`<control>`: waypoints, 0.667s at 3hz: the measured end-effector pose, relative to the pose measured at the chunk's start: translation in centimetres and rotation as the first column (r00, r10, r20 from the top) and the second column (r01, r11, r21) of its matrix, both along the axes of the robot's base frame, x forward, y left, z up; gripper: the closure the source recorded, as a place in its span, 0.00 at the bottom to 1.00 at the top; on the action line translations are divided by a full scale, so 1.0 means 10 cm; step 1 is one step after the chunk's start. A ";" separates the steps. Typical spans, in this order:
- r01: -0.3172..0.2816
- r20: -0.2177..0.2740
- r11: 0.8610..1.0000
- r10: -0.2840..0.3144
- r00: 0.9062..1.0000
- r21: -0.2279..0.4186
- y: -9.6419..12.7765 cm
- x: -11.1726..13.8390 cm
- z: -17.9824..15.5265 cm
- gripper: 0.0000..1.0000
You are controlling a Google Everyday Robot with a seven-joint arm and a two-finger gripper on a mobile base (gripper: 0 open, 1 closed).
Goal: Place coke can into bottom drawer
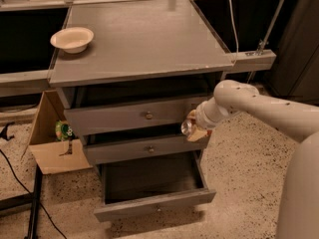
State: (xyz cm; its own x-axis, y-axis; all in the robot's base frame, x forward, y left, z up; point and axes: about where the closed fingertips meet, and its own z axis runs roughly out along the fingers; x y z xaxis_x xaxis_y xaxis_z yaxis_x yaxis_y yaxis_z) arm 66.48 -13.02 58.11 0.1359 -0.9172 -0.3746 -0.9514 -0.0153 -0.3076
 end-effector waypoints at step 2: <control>0.035 0.004 0.999 -0.035 0.999 -0.003 -0.12 0.05 -0.39 1.00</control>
Offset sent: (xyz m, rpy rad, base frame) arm 0.0105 -0.0250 -0.0646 0.0012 -0.0058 -0.0702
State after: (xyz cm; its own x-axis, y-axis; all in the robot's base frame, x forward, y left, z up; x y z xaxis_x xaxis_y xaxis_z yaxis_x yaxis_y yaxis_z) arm 67.00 -14.21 54.20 0.1056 -0.9223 -0.3717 -0.9501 0.0167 -0.3114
